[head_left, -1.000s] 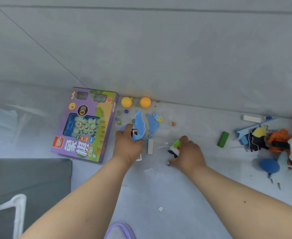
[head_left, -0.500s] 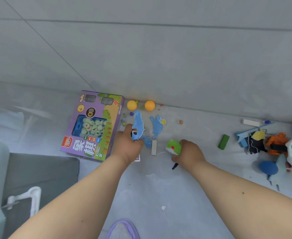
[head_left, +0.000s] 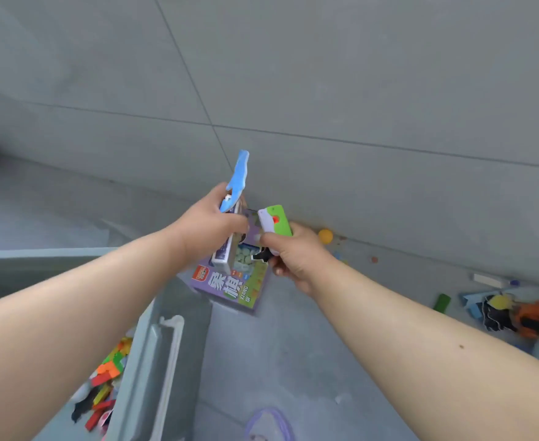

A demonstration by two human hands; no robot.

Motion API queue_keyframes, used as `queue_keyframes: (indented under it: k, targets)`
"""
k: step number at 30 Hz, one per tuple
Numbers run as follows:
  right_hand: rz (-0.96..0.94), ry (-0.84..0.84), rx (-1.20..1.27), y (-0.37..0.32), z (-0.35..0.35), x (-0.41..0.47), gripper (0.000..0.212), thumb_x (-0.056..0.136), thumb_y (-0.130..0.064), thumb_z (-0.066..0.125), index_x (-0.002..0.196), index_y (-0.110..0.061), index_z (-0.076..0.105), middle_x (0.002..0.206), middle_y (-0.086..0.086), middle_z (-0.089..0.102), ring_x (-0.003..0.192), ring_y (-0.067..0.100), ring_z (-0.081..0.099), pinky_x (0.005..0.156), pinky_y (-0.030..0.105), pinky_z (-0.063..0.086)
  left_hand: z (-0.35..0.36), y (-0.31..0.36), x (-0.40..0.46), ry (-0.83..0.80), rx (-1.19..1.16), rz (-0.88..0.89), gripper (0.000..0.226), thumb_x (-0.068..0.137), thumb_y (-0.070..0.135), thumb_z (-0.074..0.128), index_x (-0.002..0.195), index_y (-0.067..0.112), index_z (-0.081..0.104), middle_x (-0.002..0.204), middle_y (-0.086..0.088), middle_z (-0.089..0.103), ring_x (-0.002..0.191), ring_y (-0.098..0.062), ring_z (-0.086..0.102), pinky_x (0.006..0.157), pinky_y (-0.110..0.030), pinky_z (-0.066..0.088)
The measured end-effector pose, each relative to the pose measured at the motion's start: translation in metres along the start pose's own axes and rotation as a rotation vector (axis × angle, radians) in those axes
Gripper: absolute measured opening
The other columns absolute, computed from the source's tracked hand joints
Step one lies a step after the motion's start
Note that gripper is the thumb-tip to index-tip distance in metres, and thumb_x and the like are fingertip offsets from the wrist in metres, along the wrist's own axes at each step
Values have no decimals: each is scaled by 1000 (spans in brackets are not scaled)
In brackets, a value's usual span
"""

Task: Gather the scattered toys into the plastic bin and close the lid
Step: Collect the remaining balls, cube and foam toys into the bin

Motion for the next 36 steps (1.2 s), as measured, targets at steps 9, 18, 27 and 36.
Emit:
queue_keyframes:
  k: [9, 18, 27, 36]
  targets:
    - [78, -290, -163, -4, 170, -55, 22, 77, -14, 70, 80, -16, 48, 69, 9, 59, 49, 16, 47, 44, 21, 35, -126, -106, -112, 247, 100, -220, 41, 67, 26, 60, 104, 41, 51, 91, -6, 61, 80, -24, 57, 74, -35, 44]
    - [181, -325, -450, 43, 232, -65, 29, 84, -1, 58, 112, 7, 57, 106, 19, 63, 107, 32, 63, 88, 37, 55, -141, -202, -154, 253, 34, -467, 34, 74, 27, 70, 102, 27, 50, 85, -10, 60, 67, -24, 54, 65, -39, 55]
    - [18, -202, -495, 25, 202, -58, 30, 83, -3, 52, 111, 7, 58, 96, 13, 62, 88, 19, 62, 92, 50, 51, -139, -196, -138, 267, -48, -453, 62, 83, 2, 68, 136, 21, 43, 94, 1, 47, 80, -24, 65, 67, -33, 59]
    - [-72, 199, -375, 8, 62, -42, 20, 82, -6, 47, 71, -22, 52, 75, -4, 57, 74, 25, 60, 72, 37, 54, -107, -64, -76, 367, 68, -104, 18, 86, 17, 59, 104, 16, 58, 109, -6, 60, 96, -22, 63, 63, -32, 57]
Point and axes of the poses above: each hand's wrist, its own x-axis towards the middle knuckle, its own z-axis out of the palm, y = z × x, the point moved 8 cm from there along x, towards the middle knuckle
